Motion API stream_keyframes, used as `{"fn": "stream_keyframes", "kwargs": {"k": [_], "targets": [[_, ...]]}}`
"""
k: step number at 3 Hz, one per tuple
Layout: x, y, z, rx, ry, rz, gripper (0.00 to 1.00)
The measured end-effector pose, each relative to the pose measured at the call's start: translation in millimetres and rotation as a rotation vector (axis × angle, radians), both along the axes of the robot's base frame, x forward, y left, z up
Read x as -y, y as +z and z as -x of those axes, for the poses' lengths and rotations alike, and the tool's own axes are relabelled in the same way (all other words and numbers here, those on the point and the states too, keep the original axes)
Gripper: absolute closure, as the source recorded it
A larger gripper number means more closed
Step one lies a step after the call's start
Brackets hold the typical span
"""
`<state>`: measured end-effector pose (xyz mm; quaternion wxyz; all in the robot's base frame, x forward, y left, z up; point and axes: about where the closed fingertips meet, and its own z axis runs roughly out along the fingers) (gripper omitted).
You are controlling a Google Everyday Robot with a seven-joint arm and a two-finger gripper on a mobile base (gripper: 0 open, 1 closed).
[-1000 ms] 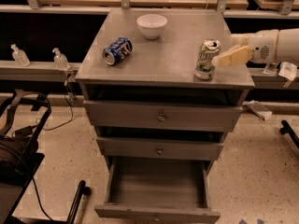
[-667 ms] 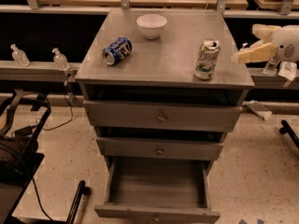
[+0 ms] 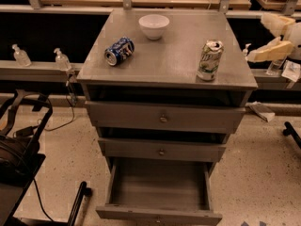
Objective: Pick 7up can from bottom drawer and place on counter
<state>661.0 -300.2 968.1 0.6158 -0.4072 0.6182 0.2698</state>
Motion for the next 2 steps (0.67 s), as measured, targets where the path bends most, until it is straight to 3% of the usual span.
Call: {"fn": "stream_keyframes", "kwargs": {"k": [2], "targets": [[-1.1, 6.7, 4.9, 0.026, 0.033, 0.0, 0.0]]}}
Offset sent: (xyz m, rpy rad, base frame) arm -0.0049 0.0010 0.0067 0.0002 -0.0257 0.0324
